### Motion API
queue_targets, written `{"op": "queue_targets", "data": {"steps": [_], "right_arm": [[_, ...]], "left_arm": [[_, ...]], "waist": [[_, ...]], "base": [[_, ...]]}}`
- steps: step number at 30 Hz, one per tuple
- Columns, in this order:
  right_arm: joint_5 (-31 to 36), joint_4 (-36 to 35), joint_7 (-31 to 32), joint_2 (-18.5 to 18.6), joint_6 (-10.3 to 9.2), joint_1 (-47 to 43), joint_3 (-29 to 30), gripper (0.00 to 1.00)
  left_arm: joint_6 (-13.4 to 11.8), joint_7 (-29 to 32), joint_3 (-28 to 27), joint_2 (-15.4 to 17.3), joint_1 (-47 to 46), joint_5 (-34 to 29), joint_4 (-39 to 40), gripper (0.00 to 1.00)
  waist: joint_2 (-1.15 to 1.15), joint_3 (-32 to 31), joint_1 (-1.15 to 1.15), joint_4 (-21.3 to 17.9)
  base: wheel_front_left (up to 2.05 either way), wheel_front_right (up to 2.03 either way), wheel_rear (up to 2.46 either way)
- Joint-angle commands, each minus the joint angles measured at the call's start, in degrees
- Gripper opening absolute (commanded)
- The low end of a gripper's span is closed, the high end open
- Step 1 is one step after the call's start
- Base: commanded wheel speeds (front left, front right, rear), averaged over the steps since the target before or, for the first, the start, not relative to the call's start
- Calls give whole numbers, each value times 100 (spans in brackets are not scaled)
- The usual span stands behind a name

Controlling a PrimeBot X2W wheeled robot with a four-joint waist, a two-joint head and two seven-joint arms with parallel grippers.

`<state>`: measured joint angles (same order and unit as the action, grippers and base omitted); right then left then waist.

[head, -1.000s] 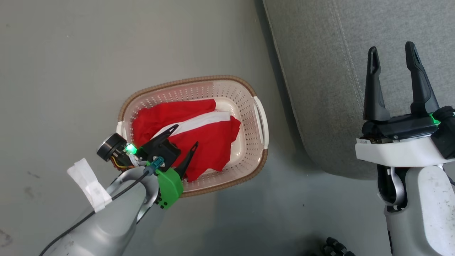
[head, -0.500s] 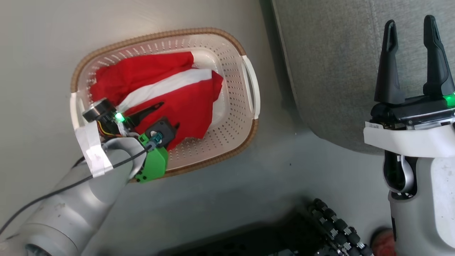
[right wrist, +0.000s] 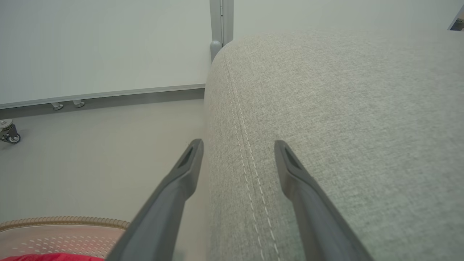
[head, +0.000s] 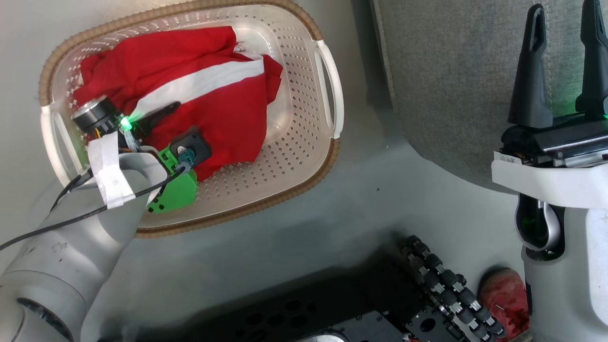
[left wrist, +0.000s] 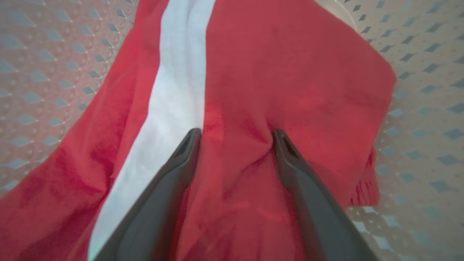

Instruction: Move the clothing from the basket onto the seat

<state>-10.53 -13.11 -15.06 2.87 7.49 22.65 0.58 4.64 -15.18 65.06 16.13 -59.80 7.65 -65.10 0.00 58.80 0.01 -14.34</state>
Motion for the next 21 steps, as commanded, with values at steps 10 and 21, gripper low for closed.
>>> {"op": "queue_targets", "data": {"steps": [10,21], "right_arm": [[10,-2,-18,4,0,65,13,100],[427,279,-18,7,0,-149,-153,100]], "left_arm": [[-221,6,-95,43,-62,89,254,0],[-577,6,-897,223,878,477,1860,0]], "waist": [[0,14,-1,56],[0,-1028,-1,341]], "base": [[0,0,0],[0,0,0]]}}
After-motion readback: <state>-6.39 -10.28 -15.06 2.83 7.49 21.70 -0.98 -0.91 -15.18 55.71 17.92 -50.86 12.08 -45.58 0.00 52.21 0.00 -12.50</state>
